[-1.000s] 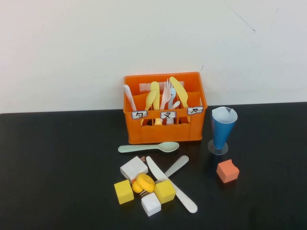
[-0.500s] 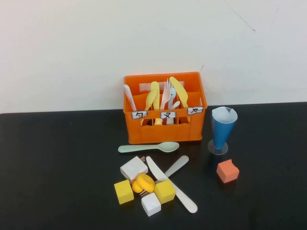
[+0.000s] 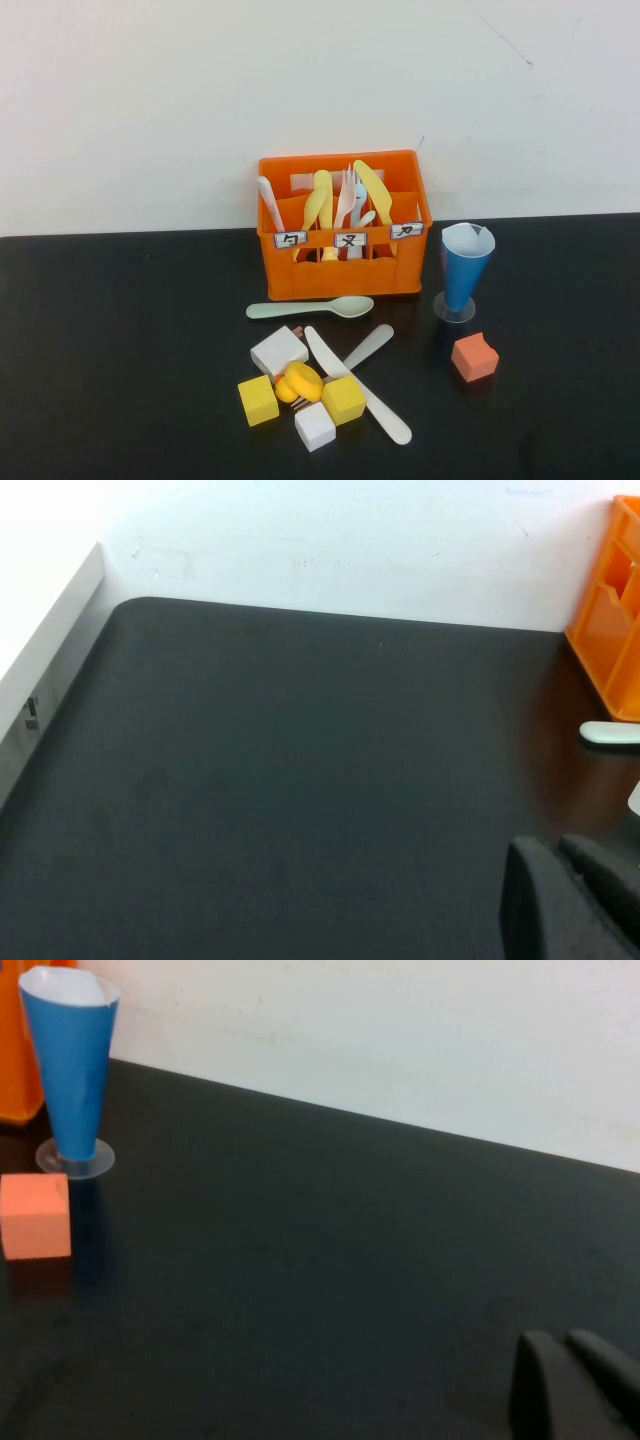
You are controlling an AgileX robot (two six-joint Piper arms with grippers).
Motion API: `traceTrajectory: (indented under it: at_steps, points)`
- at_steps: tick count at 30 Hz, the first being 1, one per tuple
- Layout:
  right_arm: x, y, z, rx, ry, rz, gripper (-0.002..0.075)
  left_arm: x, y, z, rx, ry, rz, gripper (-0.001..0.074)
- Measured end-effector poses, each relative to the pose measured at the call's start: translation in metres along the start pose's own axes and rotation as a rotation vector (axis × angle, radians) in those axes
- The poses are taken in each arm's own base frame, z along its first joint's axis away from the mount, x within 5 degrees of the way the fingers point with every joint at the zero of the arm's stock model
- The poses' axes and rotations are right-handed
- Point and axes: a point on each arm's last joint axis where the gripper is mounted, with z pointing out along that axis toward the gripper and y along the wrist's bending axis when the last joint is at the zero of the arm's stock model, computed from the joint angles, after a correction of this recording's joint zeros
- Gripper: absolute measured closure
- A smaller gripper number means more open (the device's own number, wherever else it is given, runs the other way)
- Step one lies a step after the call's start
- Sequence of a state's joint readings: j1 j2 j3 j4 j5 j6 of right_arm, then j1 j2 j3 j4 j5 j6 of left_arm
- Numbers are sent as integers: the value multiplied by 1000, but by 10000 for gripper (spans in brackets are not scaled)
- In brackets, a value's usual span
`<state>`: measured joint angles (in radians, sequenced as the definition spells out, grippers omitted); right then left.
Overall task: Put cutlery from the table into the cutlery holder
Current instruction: Pick up the knife
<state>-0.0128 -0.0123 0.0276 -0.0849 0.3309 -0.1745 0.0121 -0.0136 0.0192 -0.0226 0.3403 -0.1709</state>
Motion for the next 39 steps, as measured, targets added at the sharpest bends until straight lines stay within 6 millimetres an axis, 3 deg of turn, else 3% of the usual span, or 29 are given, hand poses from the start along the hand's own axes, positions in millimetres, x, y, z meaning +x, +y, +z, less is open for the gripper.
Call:
traceTrajectory:
  at_steps: [17, 20, 27, 39]
  points:
    - [0, 0, 0, 0, -1, 0, 727, 0, 0, 0, 3, 0, -9, 736]
    - [0, 0, 0, 0, -1, 0, 727, -1, -3, 0, 38, -20, -102, 736]
    - [0, 0, 0, 1, -1, -2, 727, -17, -11, -2, 186, -168, -628, 736]
    - [0, 0, 0, 1, -1, -2, 728, -20, -11, -2, 206, -187, -722, 736]
